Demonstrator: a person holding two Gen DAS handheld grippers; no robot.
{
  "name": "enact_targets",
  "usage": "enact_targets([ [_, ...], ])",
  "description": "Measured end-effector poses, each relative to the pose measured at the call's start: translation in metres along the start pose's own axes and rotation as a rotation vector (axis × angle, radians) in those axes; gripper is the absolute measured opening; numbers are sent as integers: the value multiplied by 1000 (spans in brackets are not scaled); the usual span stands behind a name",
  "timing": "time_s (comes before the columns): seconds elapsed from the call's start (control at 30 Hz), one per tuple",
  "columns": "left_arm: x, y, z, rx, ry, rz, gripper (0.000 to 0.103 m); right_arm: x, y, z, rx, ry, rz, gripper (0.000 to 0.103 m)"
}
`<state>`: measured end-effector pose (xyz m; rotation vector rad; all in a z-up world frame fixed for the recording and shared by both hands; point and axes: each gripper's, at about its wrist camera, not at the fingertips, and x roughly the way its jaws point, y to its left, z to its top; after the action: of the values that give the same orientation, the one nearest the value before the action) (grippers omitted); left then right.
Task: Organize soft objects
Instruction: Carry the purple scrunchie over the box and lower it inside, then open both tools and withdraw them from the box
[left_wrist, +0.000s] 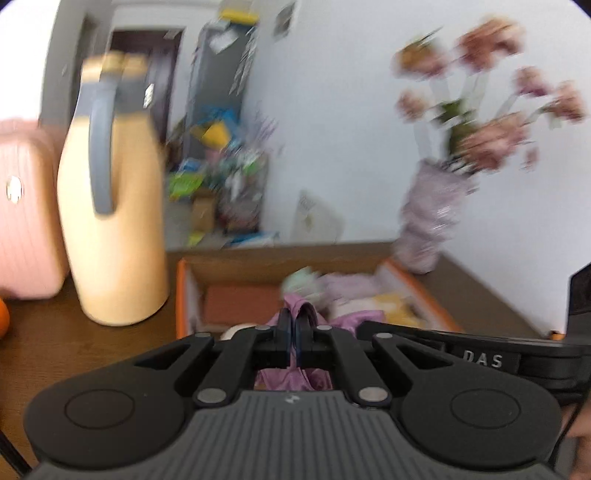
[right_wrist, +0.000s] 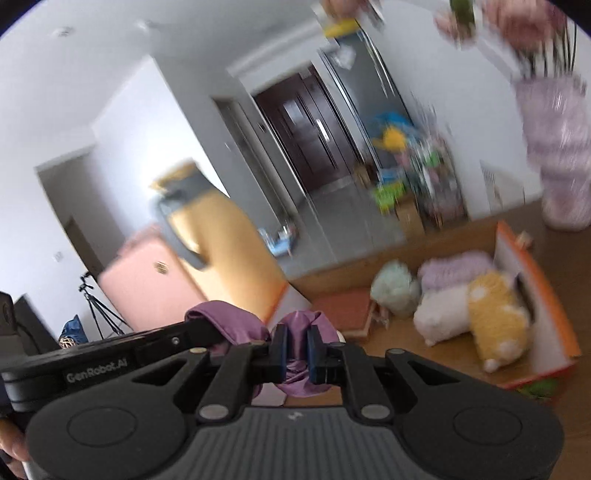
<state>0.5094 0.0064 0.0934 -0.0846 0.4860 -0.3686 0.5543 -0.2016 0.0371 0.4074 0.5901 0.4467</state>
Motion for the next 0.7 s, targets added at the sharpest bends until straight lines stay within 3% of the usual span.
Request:
enact_targets([
  [0.2, 80, 40, -9, -30, 156, 77, 3, 65, -22, -11, 42, 123, -64, 10],
  [0.4, 102, 44, -28, 50, 208, 134, 8, 82, -20, -22, -2, 200, -76, 17],
  [0.57, 85, 46, -26, 48, 195, 128, 39, 61, -8, -10, -78, 165, -96, 29],
  [0.7, 54, 39, -14, 65, 141, 137, 47, 22, 2, 5, -145, 115, -120, 42],
])
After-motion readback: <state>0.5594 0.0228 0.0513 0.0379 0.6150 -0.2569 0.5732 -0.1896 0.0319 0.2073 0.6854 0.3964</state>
